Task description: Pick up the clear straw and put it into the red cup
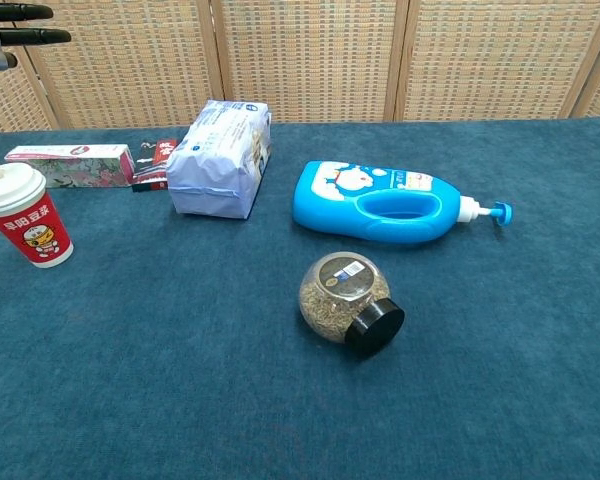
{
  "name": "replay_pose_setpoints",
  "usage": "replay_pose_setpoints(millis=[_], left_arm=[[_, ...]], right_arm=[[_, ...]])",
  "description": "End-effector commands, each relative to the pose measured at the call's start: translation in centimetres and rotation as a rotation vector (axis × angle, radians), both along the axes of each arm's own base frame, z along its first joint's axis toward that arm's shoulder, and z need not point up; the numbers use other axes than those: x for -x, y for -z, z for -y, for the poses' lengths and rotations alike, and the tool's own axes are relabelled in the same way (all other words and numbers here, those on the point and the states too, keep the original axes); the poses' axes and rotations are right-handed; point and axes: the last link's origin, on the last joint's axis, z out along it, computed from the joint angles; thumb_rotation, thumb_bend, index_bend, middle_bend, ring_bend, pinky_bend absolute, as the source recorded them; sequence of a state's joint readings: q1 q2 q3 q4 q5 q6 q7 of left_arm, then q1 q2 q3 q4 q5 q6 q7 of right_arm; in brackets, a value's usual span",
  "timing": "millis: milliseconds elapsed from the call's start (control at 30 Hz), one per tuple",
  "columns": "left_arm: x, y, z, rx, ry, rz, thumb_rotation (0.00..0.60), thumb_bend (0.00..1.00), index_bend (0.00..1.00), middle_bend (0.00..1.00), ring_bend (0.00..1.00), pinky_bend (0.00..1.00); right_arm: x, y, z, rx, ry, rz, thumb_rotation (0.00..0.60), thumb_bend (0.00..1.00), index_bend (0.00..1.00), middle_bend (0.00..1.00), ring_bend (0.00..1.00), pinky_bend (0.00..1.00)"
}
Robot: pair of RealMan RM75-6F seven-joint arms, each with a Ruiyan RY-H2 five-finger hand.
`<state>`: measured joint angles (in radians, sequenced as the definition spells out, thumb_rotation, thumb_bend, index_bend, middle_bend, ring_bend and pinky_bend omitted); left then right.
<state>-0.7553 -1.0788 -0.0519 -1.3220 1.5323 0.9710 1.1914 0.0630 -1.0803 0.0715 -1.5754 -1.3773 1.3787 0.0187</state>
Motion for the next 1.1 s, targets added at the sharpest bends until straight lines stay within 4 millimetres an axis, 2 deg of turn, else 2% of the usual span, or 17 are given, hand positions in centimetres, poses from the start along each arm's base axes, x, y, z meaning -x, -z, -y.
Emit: replay_pose_setpoints(millis=[33,833,1000,1067,1100], left_arm=[[-0.1,0.3,0.0,-0.011,0.018,-0.016,0.600,0.46,0.60,0.00,0.00,0.00],[0.6,4.6,0.2,0.007,0.002,-0.068,0.600,0.46,0.60,0.00,0.00,0.00],[0.6,4.9,0.2,0.004,0.002,-0.064,0.600,0.46,0.60,0.00,0.00,0.00],[0.6,4.9,0.1,0.001,-0.001,-0.058,0.600,0.46,0.52,0.00,0.00,0.00],[0.6,4.8,0.1,0.000,-0.003,-0.055,0.600,0.47,0.44,0.00,0.00,0.00]], right_arm=[[0.0,0.0,0.0,0.001,0.000,0.001,0.600,0.00,0.00,0.00,0.00,0.00],[0.1,-0.4,-0.1,0.007,0.000,0.017,0.600,0.00,0.00,0.00,0.00,0.00],[0.1,-0.4,-0.1,0.008,0.000,0.019,0.600,0.00,0.00,0.00,0.00,0.00],[0.1,-0.4,0.0,0.008,0.001,0.020,0.600,0.00,0.00,0.00,0.00,0.00],[0.2,-0.5,0.0,0.008,0.001,0.020,0.600,0.00,0.00,0.00,0.00,0.00]])
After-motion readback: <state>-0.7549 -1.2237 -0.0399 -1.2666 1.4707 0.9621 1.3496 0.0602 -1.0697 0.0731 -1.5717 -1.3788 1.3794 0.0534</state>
